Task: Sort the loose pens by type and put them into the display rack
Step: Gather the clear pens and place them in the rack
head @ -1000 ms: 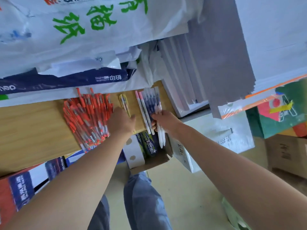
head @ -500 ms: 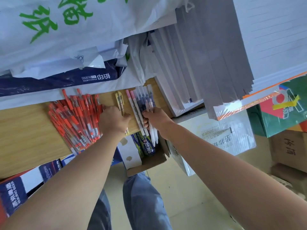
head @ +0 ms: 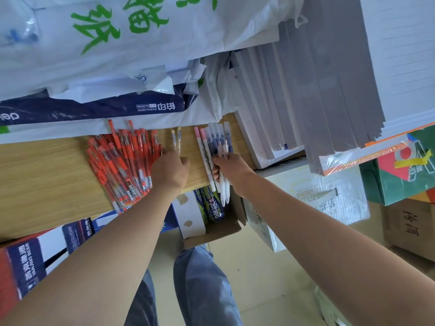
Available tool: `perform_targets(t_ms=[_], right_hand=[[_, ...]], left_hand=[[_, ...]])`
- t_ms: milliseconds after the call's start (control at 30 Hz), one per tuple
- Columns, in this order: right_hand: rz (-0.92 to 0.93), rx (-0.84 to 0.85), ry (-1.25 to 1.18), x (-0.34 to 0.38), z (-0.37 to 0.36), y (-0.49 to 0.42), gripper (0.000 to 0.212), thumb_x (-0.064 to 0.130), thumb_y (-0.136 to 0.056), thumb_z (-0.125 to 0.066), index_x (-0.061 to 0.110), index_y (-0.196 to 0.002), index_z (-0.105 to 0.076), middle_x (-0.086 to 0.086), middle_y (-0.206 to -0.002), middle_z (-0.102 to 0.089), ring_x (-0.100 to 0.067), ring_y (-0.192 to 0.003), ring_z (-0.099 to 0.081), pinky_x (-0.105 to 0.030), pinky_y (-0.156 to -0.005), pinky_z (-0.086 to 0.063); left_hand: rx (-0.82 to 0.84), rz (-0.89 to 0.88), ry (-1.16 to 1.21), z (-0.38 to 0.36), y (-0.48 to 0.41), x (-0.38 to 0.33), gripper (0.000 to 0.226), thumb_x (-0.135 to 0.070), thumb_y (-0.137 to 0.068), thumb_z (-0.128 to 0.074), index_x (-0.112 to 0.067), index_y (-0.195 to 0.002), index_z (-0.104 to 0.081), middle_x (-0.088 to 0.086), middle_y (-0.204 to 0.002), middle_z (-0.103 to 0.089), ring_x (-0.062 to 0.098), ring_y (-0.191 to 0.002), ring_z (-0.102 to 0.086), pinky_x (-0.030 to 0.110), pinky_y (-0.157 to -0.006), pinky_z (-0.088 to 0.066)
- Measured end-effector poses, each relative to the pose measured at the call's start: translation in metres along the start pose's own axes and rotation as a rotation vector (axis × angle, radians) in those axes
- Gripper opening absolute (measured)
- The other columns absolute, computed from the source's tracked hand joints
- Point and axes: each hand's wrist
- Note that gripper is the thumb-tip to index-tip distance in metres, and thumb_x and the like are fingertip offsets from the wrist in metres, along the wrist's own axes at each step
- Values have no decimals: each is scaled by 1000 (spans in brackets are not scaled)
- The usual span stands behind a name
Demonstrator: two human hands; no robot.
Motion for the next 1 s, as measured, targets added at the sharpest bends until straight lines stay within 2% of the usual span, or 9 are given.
perform_targets(t_ms=[100, 267, 400, 500, 633, 733, 867, 933, 1000], right_hand=[[28, -8, -7, 3, -7, 5, 7, 6, -97, -48, 5, -92, -53, -5, -61, -49, -16, -53, -46, -25, -51, -42], [154, 42, -66, 12, -28, 24, 21, 25, -91, -64, 11, -77, -55, 0, -57, -50, -13, -50, -45, -28, -55, -41], [236, 143, -121, 22, -54, 53, 15, 17, -88, -68, 8, -79, -59, 3, -52, -46, -12, -47, -42, -25, -51, -38], [276, 201, -77, 20, -78, 79, 17, 18, -87, -69, 8, -79, -58, 4, -51, -46, -13, -49, -41, -27, -54, -37], [282, 209, -31, 14, -112, 120, 22, 25, -84, -72, 7, -81, -58, 4, -53, -49, -13, -52, -41, -29, -58, -37], [280, 241, -4, 8, -138, 155, 17, 18, -83, -72, 4, -88, -63, -1, -61, -55, -12, -53, -45, -27, -57, -41], [288, 240, -38, -10, -172, 204, 14, 14, -84, -71, 6, -80, -61, 1, -52, -53, -11, -44, -46, -23, -47, -41], [294, 218, -74, -25, -188, 224, 22, 21, -85, -71, 10, -71, -59, 0, -51, -50, -11, -43, -43, -23, -45, -38], [290, 210, -65, -40, -201, 241, 22, 22, -86, -71, 10, -71, -60, -1, -54, -50, -11, -44, -42, -24, -48, -36]], left_hand=[[78, -50, 168, 9, 8, 10, 31, -21, -101, -33, 2, -112, -51, 5, -61, -52, 24, -51, -54, 34, -42, -37], [278, -108, 455, 41, 41, 19, 20, -23, -104, -34, -10, -97, -47, 2, -67, -51, 11, -53, -49, 26, -53, -41], [403, -78, 550, 71, 75, 35, 22, -26, -103, -35, -8, -106, -47, 4, -72, -42, 15, -55, -48, 42, -61, -50], [428, -20, 603, 91, 101, 49, 27, -26, -103, -34, -9, -119, -46, 12, -84, -51, 19, -62, -45, 39, -59, -44], [463, -7, 760, 129, 145, 66, 27, -32, -103, -33, -9, -104, -48, 12, -67, -37, 20, -51, -36, 30, -51, -29], [364, 5, 777, 151, 186, 86, 51, -44, -102, -28, -7, -129, -49, 36, -120, -48, 50, -105, -53, 49, -84, -49], [241, -9, 796, 161, 238, 115, 41, -31, -105, -28, -6, -128, -50, 19, -113, -62, 42, -118, -50, 39, -71, -46], [184, -21, 753, 164, 263, 131, 34, -23, -105, -29, -7, -124, -53, 17, -111, -62, 30, -107, -58, 32, -67, -45], [191, -14, 736, 165, 285, 147, 28, -21, -104, -32, -10, -116, -56, 11, -81, -56, 23, -65, -53, 27, -51, -34]])
Point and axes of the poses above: each hand's wrist, its own y-axis away from the middle knuckle, its own z-axis out of the back of the hand, x = y × z
